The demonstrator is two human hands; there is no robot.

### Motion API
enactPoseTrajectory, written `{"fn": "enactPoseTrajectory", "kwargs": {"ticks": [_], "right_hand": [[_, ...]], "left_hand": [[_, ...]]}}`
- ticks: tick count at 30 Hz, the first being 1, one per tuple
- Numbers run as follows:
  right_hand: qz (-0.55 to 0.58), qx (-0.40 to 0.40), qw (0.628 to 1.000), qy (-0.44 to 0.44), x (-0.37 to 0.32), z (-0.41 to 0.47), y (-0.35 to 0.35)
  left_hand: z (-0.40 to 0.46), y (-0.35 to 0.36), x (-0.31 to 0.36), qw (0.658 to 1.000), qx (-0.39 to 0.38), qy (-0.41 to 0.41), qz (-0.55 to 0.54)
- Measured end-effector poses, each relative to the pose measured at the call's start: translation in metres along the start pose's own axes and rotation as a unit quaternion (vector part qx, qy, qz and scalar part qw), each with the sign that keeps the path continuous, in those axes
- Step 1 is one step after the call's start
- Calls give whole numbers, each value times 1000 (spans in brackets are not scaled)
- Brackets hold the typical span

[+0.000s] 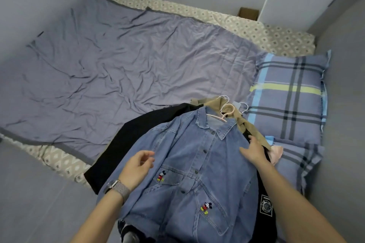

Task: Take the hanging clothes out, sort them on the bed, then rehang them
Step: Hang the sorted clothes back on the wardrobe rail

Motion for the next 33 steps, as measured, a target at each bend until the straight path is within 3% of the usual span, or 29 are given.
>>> {"fn": "enactPoseTrajectory", "kwargs": {"ticks": [4, 8, 14, 17, 19, 22, 25, 27, 29, 33], "right_hand": [[24, 22, 999, 13, -4, 34, 0], [-26, -52, 996, 75, -1, 39, 38], [14, 0, 999, -44, -74, -20, 50], [17, -89, 982, -163, -111, -78, 55], [94, -173, 961, -196, -115, -122, 45], [257, -315, 898, -167, -97, -171, 19], [338, -370, 860, -100, -69, -177, 7], [344, -356, 867, -67, -62, -163, 6], [313, -281, 904, -72, -63, -132, -4], [118, -98, 984, -88, -55, -39, -28]], "left_hand": [[3, -7, -7, 1000, 22, -9, -17], [1, -15, -13, 999, 34, -21, -19], [6, -14, -18, 998, 49, -2, 47], [6, -9, -8, 986, 83, 87, 119], [3, -9, 2, 964, 108, 160, 180], [-4, -11, 22, 904, 126, 247, 326], [-14, -12, 46, 848, 150, 344, 374], [-16, -11, 53, 825, 165, 357, 405], [-16, -8, 51, 822, 149, 368, 407], [-12, -3, 35, 865, 92, 320, 375]]}}
Point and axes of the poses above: each hand's wrist, its own z-axis towards the middle knuckle, its own y-axis out of the palm, x = y × z, the point moved 4 cm from there along z, towards the middle knuckle, and after that the axes turned 3 degrees about -y, right-handed, at the moved point
